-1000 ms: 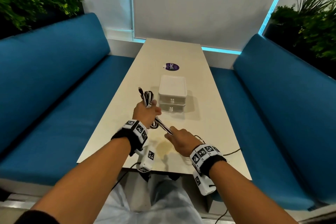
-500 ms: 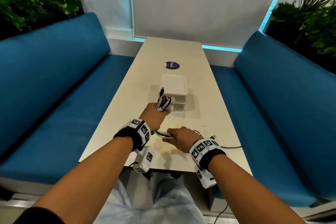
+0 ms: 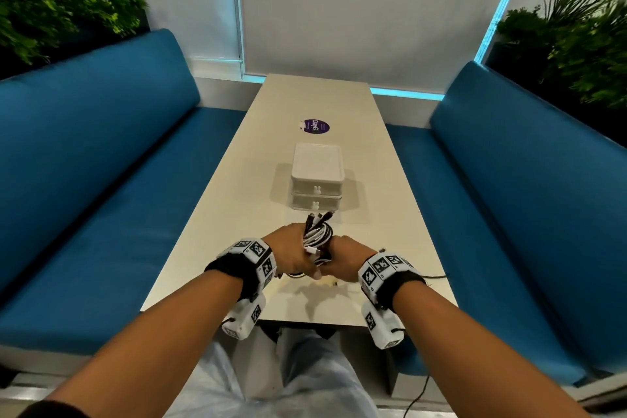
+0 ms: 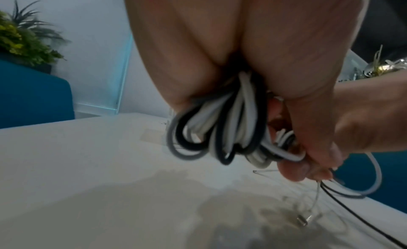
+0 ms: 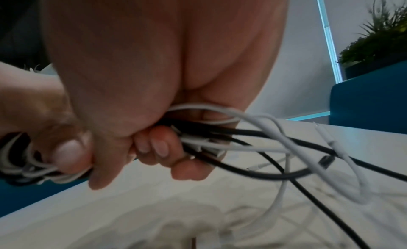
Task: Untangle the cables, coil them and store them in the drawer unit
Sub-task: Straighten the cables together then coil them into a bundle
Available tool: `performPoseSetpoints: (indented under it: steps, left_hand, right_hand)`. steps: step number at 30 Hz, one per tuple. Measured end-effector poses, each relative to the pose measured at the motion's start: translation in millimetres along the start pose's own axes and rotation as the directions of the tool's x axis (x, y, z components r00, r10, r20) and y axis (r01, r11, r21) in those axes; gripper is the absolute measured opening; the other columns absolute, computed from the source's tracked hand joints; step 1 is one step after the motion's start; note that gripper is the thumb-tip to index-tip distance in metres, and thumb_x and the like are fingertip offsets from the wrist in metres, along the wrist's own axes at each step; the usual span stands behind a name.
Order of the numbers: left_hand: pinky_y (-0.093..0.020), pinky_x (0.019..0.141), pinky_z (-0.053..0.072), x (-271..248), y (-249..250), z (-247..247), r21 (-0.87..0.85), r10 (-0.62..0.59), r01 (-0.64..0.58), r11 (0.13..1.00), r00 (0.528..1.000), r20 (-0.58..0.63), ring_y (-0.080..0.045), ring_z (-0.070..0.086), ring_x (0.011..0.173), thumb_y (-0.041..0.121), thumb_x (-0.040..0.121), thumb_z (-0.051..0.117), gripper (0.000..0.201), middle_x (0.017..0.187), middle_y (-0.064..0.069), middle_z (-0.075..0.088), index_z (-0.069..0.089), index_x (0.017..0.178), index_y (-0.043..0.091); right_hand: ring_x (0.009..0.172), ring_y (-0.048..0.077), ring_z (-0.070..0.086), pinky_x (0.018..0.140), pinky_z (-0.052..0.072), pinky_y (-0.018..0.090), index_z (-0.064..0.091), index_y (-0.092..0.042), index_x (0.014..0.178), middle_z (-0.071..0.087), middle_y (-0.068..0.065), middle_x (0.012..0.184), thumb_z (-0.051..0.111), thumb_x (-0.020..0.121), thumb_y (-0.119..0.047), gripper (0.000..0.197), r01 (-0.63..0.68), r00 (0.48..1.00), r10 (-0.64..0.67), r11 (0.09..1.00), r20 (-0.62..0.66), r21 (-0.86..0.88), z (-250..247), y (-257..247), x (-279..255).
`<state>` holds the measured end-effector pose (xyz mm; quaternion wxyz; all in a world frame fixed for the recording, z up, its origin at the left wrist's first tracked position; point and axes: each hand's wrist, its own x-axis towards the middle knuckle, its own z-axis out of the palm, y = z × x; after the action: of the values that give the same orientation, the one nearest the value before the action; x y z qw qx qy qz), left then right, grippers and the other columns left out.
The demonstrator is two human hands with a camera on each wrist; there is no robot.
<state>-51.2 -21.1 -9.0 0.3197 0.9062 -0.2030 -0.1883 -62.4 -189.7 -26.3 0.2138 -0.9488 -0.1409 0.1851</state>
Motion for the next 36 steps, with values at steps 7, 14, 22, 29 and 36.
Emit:
performPoseSetpoints:
  steps: [7,14,22,29,36]
  left_hand:
    - [-0.024,0.061,0.047,1.3,-3.4,-2.7,0.162,-0.109,0.111,0.981,0.994,-0.019,-0.02,0.064,0.075,0.012,0.067,0.078,0.035,0.086,-0.001,0.068,0.062,0.098,0.016]
    - [-0.031,0.068,0.052,8.4,-1.7,2.8,0.121,-0.09,0.103,0.987,0.99,-0.112,-0.025,0.065,0.08,0.012,0.071,0.073,0.027,0.088,-0.006,0.07,0.066,0.097,0.013]
    - [-0.035,0.073,0.052,15.0,1.8,3.9,0.27,-0.094,0.15,0.951,0.974,-0.208,-0.028,0.061,0.083,0.019,0.079,0.06,0.023,0.096,-0.002,0.066,0.057,0.101,0.024]
    - [-0.031,0.065,0.042,12.6,7.7,1.0,0.39,-0.13,0.2,0.899,0.971,-0.199,-0.025,0.057,0.076,0.018,0.082,0.053,0.014,0.088,0.001,0.06,0.054,0.096,0.023]
    - [-0.031,0.065,0.053,18.7,4.0,-1.1,0.199,-0.183,0.205,0.958,0.975,-0.124,-0.02,0.066,0.07,0.026,0.08,0.066,0.013,0.083,-0.001,0.067,0.06,0.089,0.019]
  right_hand:
    - [0.093,0.024,0.06,0.084,0.049,0.034,0.06,-0.021,0.112,0.066,0.004,0.104,0.066,0.083,-0.028,0.031,0.019,0.999,-0.019,1.0,0.036,0.002,0.9,-7.0,-0.5]
    - [0.087,0.025,0.062,0.08,0.052,0.037,0.064,-0.021,0.104,0.069,0.007,0.099,0.063,0.086,-0.033,0.022,0.007,0.996,-0.005,1.0,-0.086,0.018,-1.9,-6.3,-1.2]
    - [0.09,0.032,0.063,0.077,0.052,0.037,0.06,-0.016,0.104,0.066,0.011,0.105,0.054,0.091,-0.027,0.018,-0.064,0.982,0.041,0.99,-0.182,-0.123,-3.9,0.5,-0.7]
    - [0.09,0.029,0.062,0.076,0.05,0.035,0.052,-0.024,0.123,0.066,0.01,0.106,0.051,0.094,-0.035,0.032,-0.102,0.972,0.088,0.993,-0.216,-0.054,-11.1,6.3,0.6]
    - [0.096,0.028,0.062,0.084,0.05,0.037,0.058,-0.018,0.119,0.067,0.006,0.109,0.05,0.099,-0.036,0.028,-0.056,0.984,0.061,0.998,-0.168,0.037,-13.7,2.4,2.2]
